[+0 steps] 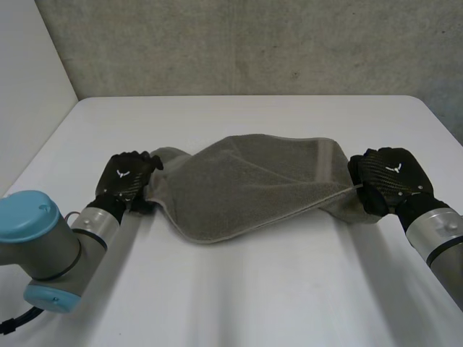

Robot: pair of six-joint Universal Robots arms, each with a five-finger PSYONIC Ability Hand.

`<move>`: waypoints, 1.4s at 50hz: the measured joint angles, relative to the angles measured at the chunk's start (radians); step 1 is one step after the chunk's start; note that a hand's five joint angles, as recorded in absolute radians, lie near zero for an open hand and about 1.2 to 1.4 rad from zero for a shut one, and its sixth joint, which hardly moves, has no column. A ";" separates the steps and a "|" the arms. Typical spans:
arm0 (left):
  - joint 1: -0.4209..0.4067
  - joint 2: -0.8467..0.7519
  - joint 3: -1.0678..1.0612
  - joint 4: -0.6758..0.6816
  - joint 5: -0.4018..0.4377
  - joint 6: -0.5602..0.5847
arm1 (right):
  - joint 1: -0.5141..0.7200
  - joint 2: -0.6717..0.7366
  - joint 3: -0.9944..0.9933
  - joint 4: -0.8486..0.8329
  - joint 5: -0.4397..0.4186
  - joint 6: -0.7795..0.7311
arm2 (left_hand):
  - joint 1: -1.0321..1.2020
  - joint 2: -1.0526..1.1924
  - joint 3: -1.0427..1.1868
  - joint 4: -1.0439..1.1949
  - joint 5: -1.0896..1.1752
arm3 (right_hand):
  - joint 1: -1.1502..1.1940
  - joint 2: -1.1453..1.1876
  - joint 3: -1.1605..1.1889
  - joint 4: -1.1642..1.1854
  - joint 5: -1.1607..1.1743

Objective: Fold the towel.

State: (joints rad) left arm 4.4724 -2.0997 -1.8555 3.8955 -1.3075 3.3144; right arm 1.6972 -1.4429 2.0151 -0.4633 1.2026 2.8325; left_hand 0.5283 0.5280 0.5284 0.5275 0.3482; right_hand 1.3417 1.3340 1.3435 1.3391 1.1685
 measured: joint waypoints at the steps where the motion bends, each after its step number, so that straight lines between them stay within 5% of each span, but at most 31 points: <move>1: -0.001 0.000 0.004 -0.006 0.000 -0.012 | 0.000 -0.001 0.000 0.000 0.000 0.002 | 0.000 0.000 0.000 0.000 0.000 | 0.000 0.000 0.000 0.000 0.000; 25: -0.026 -0.063 0.085 -0.077 0.010 -0.084 | -0.019 -0.017 -0.010 0.035 0.002 0.036 | 0.004 0.004 0.004 0.004 0.011 | 0.000 0.001 0.000 0.000 0.000; 39: -0.029 -0.120 0.210 -0.078 -0.237 -0.079 | -0.074 -0.065 -0.030 0.068 -0.001 0.092 | 0.061 0.061 0.060 0.061 0.064 | 0.000 0.001 0.000 0.000 0.000; 46: -0.026 -0.112 0.223 -0.082 -0.293 -0.075 | -0.080 -0.068 -0.032 0.071 0.000 0.089 | 0.062 0.062 0.061 0.062 0.065 | 0.000 0.001 0.000 0.005 0.000; 52: -0.023 -0.078 0.192 -0.099 -0.288 -0.072 | -0.079 -0.068 -0.033 0.074 0.000 0.088 | 0.165 0.160 0.159 0.160 0.162 | 0.000 0.001 0.000 0.005 0.000; 58: -0.022 -0.045 0.141 -0.132 -0.224 -0.059 | -0.078 -0.069 -0.035 0.080 -0.002 0.088 | 0.584 0.589 0.587 0.589 0.586 | 0.000 0.001 0.000 0.005 0.000; 70: 0.022 0.089 0.095 -0.290 -0.086 0.093 | -0.090 -0.127 -0.098 0.172 -0.016 0.076 | 0.656 0.686 0.686 0.687 0.672 | 0.000 0.001 0.000 0.005 0.000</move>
State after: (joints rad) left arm 4.4947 -2.0102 -1.7606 3.6057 -1.3935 3.4071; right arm 1.6074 -1.5699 1.9168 -0.2914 1.1870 2.9089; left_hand 1.1839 1.2144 1.2141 1.2144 1.0197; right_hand 1.3418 1.3350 1.3435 1.3437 1.1686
